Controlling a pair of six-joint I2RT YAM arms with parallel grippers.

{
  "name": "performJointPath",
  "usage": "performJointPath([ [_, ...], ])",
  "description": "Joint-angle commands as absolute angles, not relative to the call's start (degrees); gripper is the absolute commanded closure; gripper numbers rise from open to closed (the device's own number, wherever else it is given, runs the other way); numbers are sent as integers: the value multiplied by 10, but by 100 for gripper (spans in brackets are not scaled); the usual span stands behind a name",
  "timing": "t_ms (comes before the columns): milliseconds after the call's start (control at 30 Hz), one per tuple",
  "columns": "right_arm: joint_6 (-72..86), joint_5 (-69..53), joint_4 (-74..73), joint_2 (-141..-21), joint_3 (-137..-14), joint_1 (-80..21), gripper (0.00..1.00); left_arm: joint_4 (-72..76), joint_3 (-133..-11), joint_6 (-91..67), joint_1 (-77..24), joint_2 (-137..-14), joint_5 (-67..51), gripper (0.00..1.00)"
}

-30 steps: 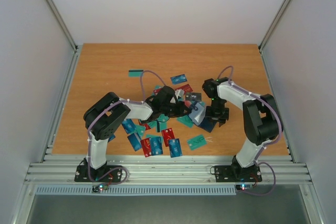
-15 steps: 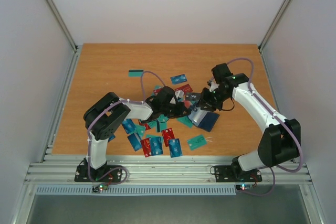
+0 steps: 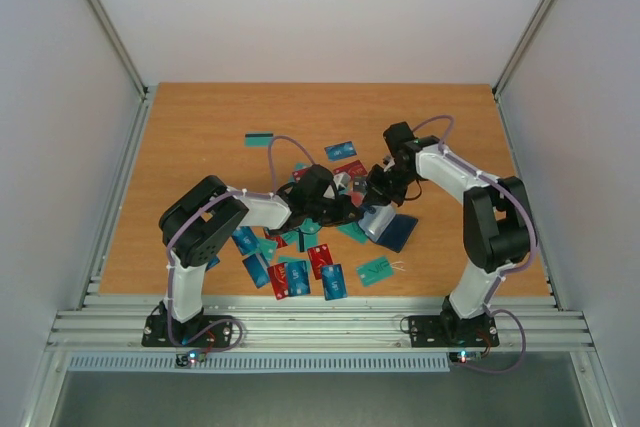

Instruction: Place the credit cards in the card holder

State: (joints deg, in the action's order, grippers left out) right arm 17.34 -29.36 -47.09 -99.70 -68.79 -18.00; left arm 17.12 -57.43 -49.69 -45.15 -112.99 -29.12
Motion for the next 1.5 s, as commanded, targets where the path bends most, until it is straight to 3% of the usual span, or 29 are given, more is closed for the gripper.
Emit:
performJointPath([
  [0,186,-209,-509,-1025,-731,-177,89,174,-582,-497,-454,-1122,-293,100],
  [533,124,-120,-604,-1029,-717,-172,89,175,-578,-498,-455,-1122,-292,100],
  [933,129,-157,-560,-966,-595,-172,89,162,-580,-520,-454,-1127,-292,98],
  [1033,129,-162,-547,-966,-579,-172,89,126,-581,-503,-454,-1112,-287,92],
  [1300,124,-193,-509,-966,-565,-172,90,34,-585,-466,-454,-1059,-259,53],
  [1467,115,-228,-488,-952,-567,-172,89,-56,-594,-450,-455,-1011,-231,40],
])
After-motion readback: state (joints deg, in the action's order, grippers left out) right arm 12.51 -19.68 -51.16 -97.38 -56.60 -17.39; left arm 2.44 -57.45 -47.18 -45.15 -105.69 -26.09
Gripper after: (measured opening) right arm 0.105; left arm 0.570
